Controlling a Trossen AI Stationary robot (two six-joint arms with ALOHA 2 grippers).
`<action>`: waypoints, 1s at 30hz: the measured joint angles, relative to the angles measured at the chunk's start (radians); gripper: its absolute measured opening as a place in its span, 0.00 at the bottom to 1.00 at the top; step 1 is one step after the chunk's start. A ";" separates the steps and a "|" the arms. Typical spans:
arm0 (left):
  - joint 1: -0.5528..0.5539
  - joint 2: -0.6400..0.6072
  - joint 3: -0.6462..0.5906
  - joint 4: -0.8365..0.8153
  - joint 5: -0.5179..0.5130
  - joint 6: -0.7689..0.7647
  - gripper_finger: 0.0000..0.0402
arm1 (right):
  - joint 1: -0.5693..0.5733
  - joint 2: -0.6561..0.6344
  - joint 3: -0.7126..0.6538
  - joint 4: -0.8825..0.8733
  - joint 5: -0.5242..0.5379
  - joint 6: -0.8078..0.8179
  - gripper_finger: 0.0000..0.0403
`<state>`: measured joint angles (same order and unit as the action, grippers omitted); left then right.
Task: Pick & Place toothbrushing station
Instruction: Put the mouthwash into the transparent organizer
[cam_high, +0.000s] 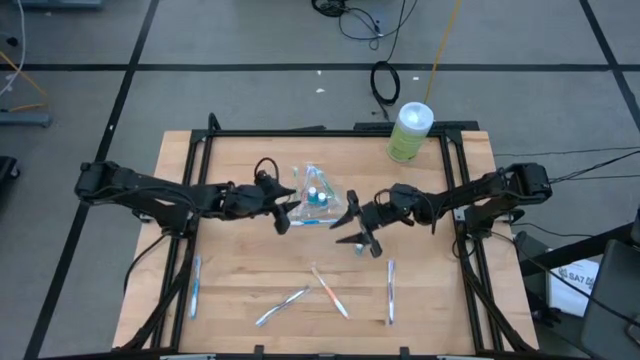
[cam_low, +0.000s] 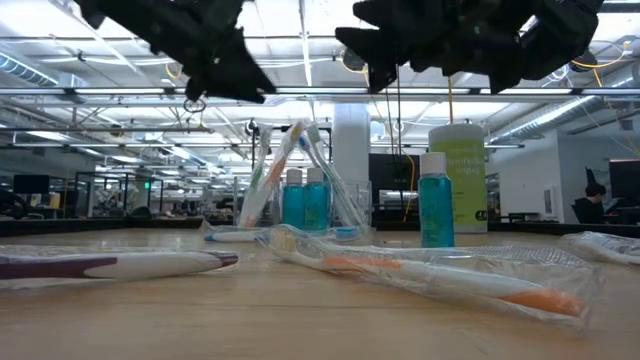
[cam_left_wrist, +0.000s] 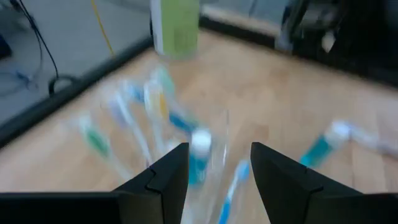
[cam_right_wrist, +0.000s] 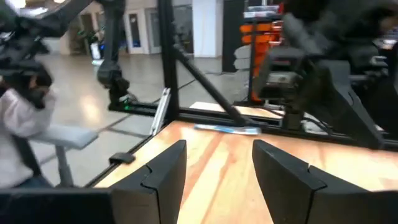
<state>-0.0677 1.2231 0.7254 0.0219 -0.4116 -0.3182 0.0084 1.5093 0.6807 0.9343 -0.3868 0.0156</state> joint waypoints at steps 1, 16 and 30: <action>-0.001 -0.011 0.000 -0.037 0.011 -0.014 0.45 | 0.016 -0.007 0.000 -0.009 0.018 -0.021 0.45; -0.006 -0.011 0.000 -0.133 0.019 -0.028 0.45 | 0.232 -0.030 0.051 -0.523 0.503 0.043 0.62; -0.028 -0.011 0.000 -0.160 0.020 -0.054 0.45 | 0.354 -0.085 0.043 -0.714 0.747 0.069 0.60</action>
<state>-0.0959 1.2125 0.7250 -0.1381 -0.3914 -0.3721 0.3629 1.4239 0.7240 0.2202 0.3598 0.0842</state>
